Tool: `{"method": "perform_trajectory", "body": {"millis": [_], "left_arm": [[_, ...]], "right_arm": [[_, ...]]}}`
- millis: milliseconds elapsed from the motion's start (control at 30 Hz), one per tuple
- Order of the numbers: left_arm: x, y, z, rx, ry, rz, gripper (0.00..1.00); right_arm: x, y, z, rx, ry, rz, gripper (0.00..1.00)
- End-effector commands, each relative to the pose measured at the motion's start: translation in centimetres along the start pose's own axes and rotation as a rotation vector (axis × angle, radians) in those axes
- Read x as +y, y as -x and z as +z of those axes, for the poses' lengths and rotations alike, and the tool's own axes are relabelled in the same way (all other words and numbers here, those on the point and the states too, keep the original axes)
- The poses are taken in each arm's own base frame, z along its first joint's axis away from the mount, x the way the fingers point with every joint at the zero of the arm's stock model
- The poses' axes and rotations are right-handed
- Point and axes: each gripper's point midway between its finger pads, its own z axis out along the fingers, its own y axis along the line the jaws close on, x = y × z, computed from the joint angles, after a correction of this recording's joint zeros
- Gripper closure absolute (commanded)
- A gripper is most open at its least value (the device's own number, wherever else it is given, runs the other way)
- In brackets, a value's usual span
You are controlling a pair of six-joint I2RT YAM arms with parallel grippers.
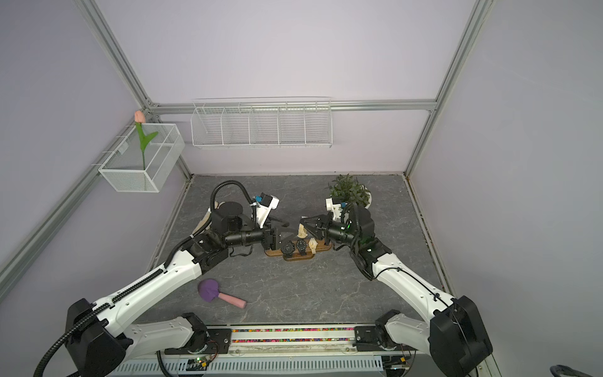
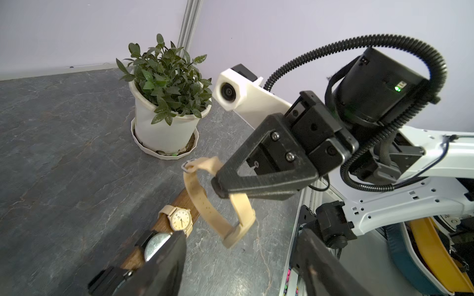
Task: Place watch on stand
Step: Pick up the watch at the center of the board.
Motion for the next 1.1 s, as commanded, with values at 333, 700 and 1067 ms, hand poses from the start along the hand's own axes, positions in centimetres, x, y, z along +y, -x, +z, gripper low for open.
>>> {"method": "perform_trajectory", "body": {"millis": [333,700,1067], "left_arm": [[-1.6,0.6,1.8,0.008,-0.085,0.03,0.36],[-1.7,-0.7,1.7,0.035,-0.093,-0.003,0.61],[-1.3,-0.7,1.7,0.036,-0.069,-0.008,0.88]], "right_arm": [[2.6,0.1,0.4,0.008,0.102,0.045,0.93],[1.6,1.0,0.3,-0.017,0.11,0.077,0.93],[1.5,1.1,0.3,-0.016,0.113,0.079,0.93]]}}
